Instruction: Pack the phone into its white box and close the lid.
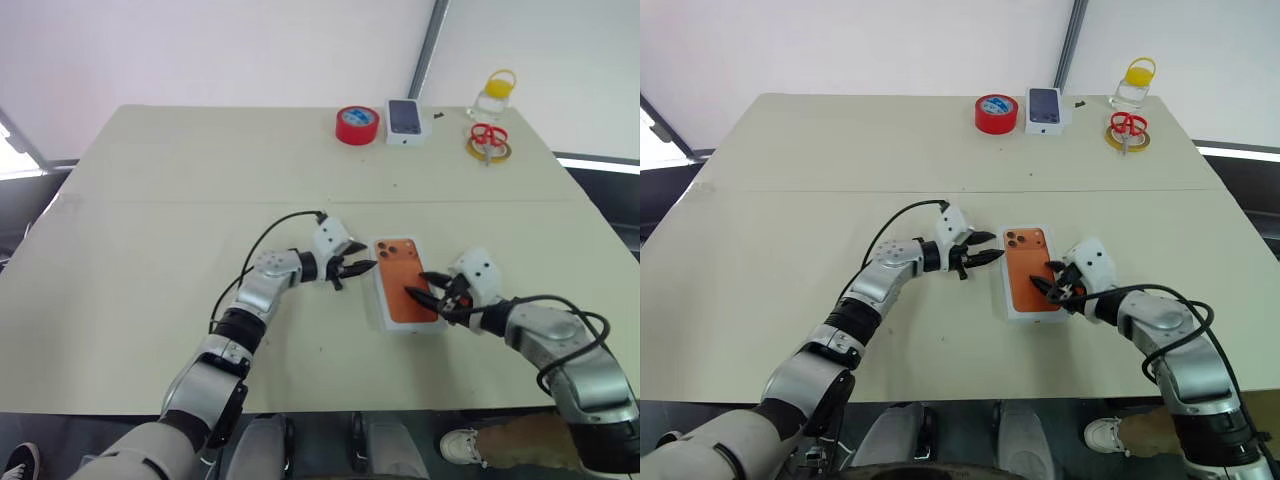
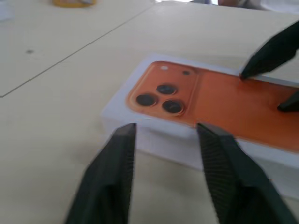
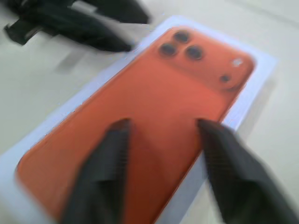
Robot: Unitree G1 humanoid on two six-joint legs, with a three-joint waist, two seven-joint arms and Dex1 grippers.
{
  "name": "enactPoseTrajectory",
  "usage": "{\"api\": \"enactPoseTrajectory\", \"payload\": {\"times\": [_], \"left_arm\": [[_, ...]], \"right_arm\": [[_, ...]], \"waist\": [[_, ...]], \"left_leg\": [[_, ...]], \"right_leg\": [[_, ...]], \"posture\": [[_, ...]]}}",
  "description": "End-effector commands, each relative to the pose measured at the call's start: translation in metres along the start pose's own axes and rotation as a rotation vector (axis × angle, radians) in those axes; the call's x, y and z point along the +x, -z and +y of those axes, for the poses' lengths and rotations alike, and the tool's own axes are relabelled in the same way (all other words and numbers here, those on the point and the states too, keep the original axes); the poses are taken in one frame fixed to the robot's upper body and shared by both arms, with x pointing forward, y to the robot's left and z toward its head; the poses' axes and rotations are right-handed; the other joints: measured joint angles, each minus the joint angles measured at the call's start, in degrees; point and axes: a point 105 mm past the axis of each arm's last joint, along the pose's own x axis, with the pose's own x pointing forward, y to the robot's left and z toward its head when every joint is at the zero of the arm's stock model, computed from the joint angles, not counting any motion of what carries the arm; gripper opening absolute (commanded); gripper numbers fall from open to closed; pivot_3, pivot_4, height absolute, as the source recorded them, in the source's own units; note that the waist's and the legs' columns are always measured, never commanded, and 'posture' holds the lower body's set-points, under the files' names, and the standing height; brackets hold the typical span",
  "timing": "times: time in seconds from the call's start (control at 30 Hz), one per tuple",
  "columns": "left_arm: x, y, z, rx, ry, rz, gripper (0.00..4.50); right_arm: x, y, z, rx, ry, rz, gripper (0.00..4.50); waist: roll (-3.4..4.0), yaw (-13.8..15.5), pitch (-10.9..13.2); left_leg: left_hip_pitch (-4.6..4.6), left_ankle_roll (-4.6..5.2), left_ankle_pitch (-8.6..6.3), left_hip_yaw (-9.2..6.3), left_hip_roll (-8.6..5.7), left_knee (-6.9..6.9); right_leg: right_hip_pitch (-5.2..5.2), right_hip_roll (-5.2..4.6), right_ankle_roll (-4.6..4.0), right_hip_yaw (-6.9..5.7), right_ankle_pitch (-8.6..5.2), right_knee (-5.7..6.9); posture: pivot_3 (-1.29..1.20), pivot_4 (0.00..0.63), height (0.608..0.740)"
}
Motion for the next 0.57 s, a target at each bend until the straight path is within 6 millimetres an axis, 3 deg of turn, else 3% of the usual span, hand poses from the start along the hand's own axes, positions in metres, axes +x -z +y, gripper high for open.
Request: {"api": "enactPoseTrajectory", "payload": {"times": [0.03,0.17,0.37,0.47,0.57], "left_arm": [[-0.024,-0.036,0.018,0.077,-0.083,-0.109,4.22],[-0.075,-0.03,0.033,0.166,-0.221,-0.028,4.22],[-0.127,-0.015,0.026,0.074,-0.242,-0.018,4.22],[-0.158,0.013,0.017,0.038,-0.275,0.083,4.22],[-0.176,0.018,0.012,0.015,-0.296,0.101,4.22]], "right_arm": [[-0.007,-0.024,-0.006,-0.051,-0.014,-0.088,4.41],[-0.009,-0.025,-0.016,-0.116,-0.029,-0.076,4.41],[-0.007,-0.026,-0.028,-0.139,-0.029,-0.085,4.41],[-0.005,-0.022,-0.024,-0.139,-0.08,-0.07,4.41],[-0.009,-0.016,-0.024,-0.158,-0.112,-0.047,4.41]], "waist": [[0.0,0.02,0.0],[0.04,-0.05,0.0],[0.11,0.1,0.06],[0.13,-0.07,0.06],[0.18,-0.18,0.1]], "left_leg": [[-0.11,0.0,0.0,-0.01,0.0,0.01],[-0.14,0.0,0.0,-0.01,-0.02,0.01],[-0.05,-0.03,0.02,0.01,-0.01,0.04],[-0.05,-0.05,0.03,0.01,-0.02,0.06],[-0.04,-0.04,0.02,0.03,-0.01,0.03]], "right_leg": [[-0.12,0.0,0.02,0.0,0.01,0.06],[-0.2,0.0,0.02,0.0,0.01,0.25],[-0.2,-0.01,-0.19,0.04,-0.11,0.35],[-0.18,-0.02,-0.2,0.04,-0.12,0.34],[-0.21,-0.02,-0.2,0.06,-0.12,0.35]], "posture": [[0.0,0.15,0.74],[0.0,0.15,0.74],[0.0,0.15,0.74],[0.0,0.15,0.74],[0.0,0.15,0.74]]}}
